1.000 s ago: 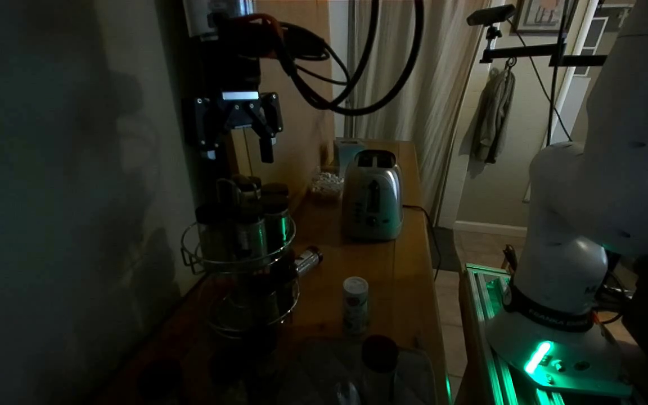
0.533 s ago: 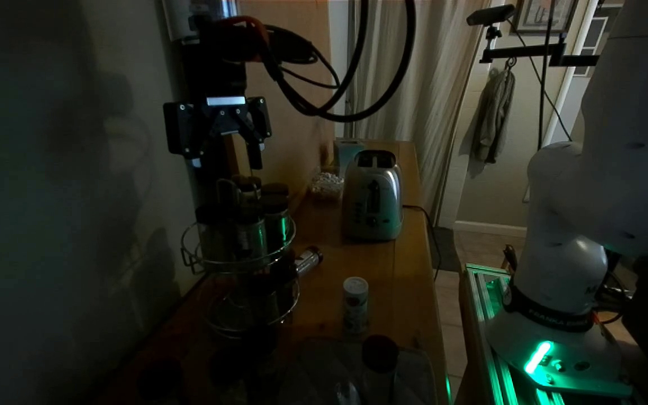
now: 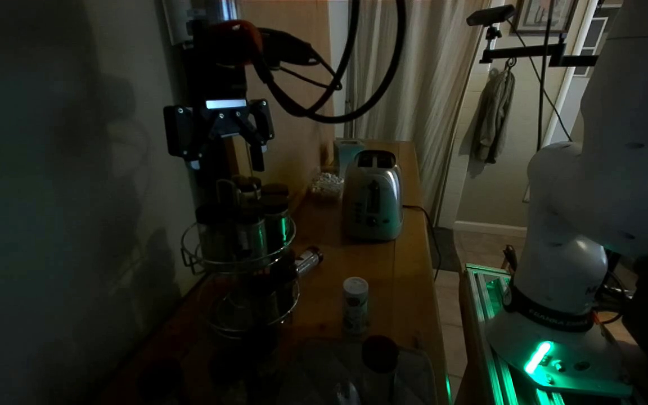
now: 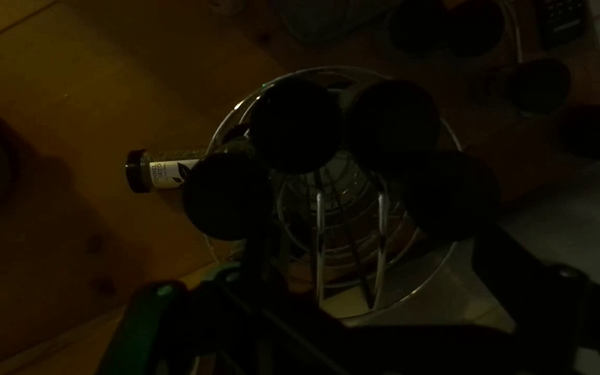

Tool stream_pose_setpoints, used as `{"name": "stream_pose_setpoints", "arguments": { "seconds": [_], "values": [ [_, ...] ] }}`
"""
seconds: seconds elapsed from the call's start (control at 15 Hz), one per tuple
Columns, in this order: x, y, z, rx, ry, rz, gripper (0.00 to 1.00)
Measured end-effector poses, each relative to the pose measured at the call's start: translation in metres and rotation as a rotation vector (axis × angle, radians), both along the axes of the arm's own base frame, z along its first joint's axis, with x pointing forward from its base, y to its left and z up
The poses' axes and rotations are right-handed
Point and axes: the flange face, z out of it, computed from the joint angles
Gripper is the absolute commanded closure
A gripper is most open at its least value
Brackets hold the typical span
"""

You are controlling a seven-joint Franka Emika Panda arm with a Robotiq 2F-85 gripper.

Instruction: Twist around the spice rack then put the bottle on the rack

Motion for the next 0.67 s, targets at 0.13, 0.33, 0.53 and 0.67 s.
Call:
{"name": "stream_pose_setpoints", "arguments": {
  "seconds": [0.13,0.33,0.53,0.67],
  "values": [
    [0.0005,-0.0003,-0.0011,-0.005,0.001,-0.014,0.2],
    [0.0008,-0.0007,-0.0017,-0.011,0.002,-0.034,0.41],
    [0.0009,-0.0009,-0.002,-0.013,0.003,-0.046,0.45],
    [0.001,-0.001,-0.002,-0.014,0.002,-0.051,0.34]
  ]
}}
